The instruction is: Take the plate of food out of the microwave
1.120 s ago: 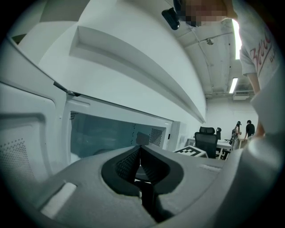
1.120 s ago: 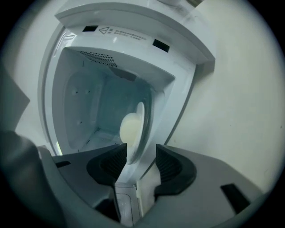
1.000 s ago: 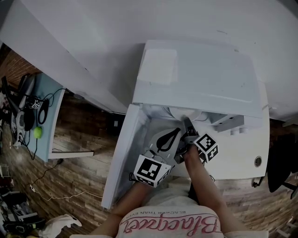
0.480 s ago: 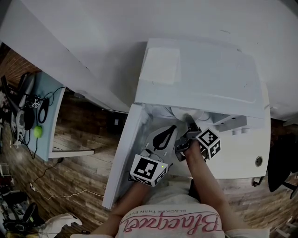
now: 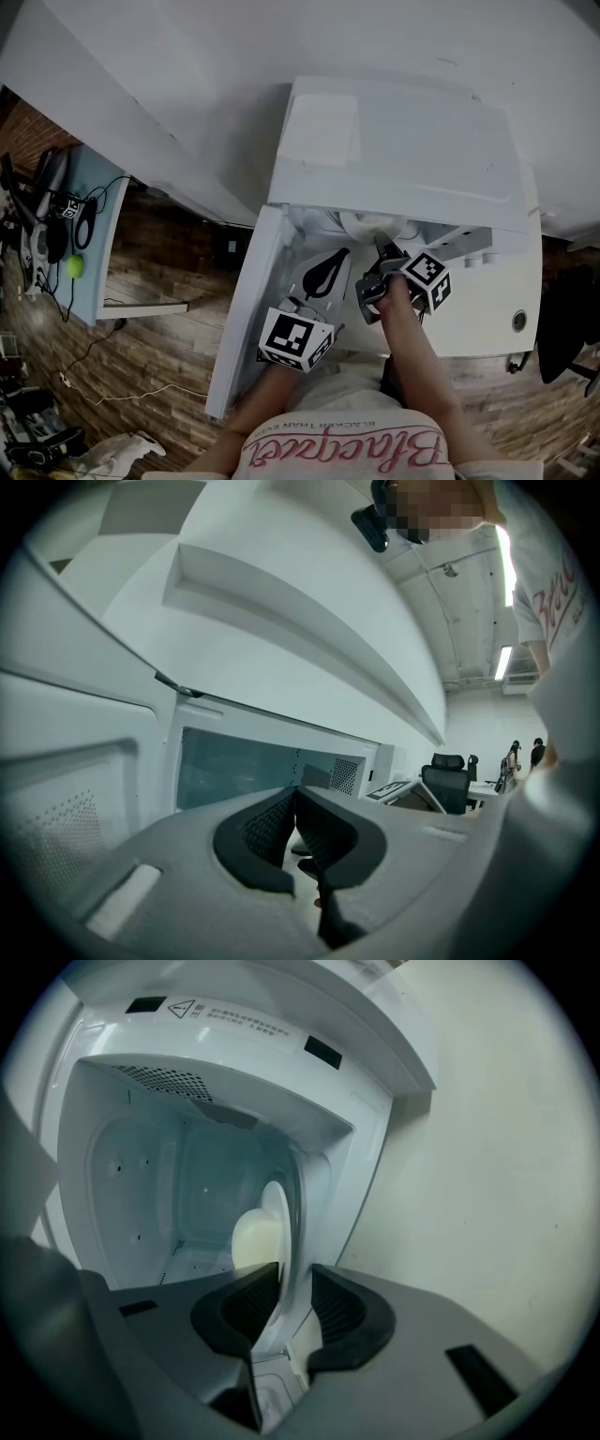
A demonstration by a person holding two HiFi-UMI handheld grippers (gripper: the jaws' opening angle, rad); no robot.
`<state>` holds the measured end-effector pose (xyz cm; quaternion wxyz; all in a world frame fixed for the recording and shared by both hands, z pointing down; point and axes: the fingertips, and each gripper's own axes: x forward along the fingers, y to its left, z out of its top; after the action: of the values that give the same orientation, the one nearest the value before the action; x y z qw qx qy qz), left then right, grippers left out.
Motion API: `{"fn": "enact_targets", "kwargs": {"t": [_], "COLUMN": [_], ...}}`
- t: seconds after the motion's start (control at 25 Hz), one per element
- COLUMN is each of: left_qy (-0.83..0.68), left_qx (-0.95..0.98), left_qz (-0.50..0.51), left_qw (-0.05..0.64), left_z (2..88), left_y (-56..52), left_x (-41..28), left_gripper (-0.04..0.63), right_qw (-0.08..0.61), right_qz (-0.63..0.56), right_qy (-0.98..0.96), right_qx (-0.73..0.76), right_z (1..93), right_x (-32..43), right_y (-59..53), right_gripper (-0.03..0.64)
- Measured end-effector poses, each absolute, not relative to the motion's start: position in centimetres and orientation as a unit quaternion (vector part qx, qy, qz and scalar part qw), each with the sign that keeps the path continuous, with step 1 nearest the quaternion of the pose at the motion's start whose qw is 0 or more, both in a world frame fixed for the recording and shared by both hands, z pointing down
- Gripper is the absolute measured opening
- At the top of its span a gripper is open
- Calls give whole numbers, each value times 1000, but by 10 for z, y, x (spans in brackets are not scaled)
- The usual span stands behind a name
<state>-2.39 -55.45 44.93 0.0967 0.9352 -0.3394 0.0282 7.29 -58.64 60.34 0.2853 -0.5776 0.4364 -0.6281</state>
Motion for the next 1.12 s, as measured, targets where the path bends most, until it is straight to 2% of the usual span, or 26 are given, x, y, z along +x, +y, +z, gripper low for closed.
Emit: {"fn": "enact_targets", "kwargs": {"t": [0.2,0.24,0.36,0.64,1.12], "left_qy": [-339,-338,-337,-334,-363], "left_qx": [935,936,936,938,929], "left_qz": [27,26,24,22,15], "left_qw": [97,97,97,91,68], "left_z": [449,448,447,442,430], "left_y": [-552,-552,-551,-544,-549], "left_x": [-25,-25,-25,-24,-28], "left_gripper": [8,8,8,8,8], "right_qw": [277,276,276,327,344], "right_qz": [-626,-624,-625,-614,-616], "right_qy": [441,444,452,473,486], "right_qx": [-581,-581,-573,-540,-516], "right_z": [597,595,591,583,582], "right_x": [72,72,68,65,66], "right_y": [-586,-586,-587,-585,-571], "right_gripper": [95,45,38,21,21]}}
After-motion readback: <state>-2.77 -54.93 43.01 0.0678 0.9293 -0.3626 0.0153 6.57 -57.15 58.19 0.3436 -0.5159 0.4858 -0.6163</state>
